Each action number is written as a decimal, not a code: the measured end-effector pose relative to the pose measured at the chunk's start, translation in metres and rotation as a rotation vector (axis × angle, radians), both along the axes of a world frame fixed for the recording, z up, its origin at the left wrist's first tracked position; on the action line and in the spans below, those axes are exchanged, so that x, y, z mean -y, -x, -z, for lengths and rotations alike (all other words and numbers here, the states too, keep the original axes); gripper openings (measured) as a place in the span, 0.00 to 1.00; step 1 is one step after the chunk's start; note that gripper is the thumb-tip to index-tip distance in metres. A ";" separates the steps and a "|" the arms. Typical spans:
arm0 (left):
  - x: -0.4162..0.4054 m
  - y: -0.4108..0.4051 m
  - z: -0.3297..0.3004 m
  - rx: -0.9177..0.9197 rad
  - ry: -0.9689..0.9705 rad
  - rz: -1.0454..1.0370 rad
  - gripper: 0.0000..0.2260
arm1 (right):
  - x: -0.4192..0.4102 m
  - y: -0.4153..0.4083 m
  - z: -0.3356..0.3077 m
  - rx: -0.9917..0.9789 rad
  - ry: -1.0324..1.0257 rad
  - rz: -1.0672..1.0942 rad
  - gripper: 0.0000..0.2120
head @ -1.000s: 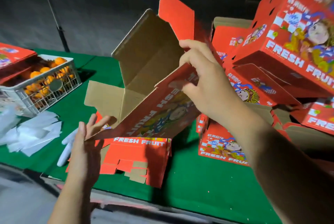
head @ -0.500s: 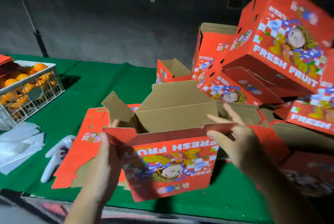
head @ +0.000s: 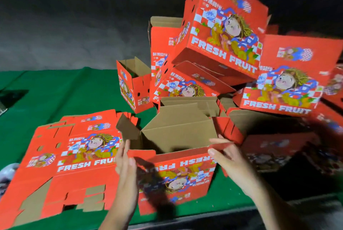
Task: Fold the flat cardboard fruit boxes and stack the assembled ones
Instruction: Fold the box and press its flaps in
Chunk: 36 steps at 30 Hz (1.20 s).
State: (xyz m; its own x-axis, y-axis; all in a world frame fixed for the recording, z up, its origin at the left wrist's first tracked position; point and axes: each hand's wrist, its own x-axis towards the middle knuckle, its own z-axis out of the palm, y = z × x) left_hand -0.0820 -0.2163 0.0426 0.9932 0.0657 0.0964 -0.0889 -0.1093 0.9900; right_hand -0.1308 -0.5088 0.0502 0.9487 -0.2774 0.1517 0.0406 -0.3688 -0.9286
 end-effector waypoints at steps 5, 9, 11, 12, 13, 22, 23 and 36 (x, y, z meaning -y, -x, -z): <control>0.013 -0.027 0.006 0.031 -0.301 -0.027 0.38 | 0.023 -0.013 -0.004 -0.109 0.170 -0.024 0.18; 0.006 -0.033 0.011 0.168 -0.613 -0.062 0.31 | 0.031 -0.021 0.003 -0.213 0.357 0.031 0.34; 0.010 -0.034 0.011 0.107 -0.706 -0.153 0.28 | 0.027 -0.028 0.006 -0.156 0.324 0.141 0.32; 0.013 -0.034 0.010 0.094 -0.729 -0.175 0.29 | 0.024 -0.031 0.007 -0.144 0.348 0.191 0.29; 0.016 -0.035 0.009 0.077 -0.743 -0.192 0.29 | 0.020 -0.034 0.008 -0.128 0.372 0.220 0.27; 0.009 -0.060 -0.002 0.246 -0.782 0.024 0.26 | 0.018 -0.045 0.007 -0.080 0.157 0.090 0.52; 0.011 -0.062 -0.003 0.343 -0.812 0.058 0.28 | 0.019 -0.045 0.007 -0.050 0.215 0.054 0.51; 0.056 -0.136 -0.028 0.237 -1.286 0.328 0.34 | 0.013 -0.046 0.016 0.060 0.580 -0.110 0.33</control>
State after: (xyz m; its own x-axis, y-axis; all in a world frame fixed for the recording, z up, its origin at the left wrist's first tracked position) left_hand 0.0537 -0.2721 0.0708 0.8964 -0.4359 0.0800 -0.4432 -0.8820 0.1602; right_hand -0.0848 -0.5218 0.0345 0.9521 -0.0339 0.3038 0.1536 -0.8063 -0.5712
